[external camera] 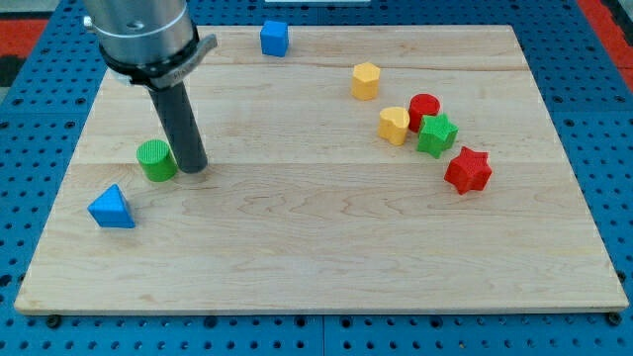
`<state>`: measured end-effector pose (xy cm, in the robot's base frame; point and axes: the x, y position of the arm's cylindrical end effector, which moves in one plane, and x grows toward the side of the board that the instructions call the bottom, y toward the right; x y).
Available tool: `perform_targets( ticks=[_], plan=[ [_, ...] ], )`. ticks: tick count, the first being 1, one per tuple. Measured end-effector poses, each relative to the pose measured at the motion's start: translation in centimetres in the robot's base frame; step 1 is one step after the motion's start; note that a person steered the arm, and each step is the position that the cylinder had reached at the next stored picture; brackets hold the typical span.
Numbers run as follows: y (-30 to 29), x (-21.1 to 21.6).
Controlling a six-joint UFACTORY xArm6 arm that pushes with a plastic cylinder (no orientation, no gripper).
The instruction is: Push the green circle closer to the blue triangle
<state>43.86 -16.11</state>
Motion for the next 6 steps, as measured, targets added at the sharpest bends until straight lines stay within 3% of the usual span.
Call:
perform_targets(
  ticks=[1, 3, 4, 5, 6],
  plan=[
    [-3.6, -2.5],
    [-7.2, -0.6],
    [-8.9, -4.1],
    [-11.4, -2.4],
    [-7.4, 1.7]
  ],
)
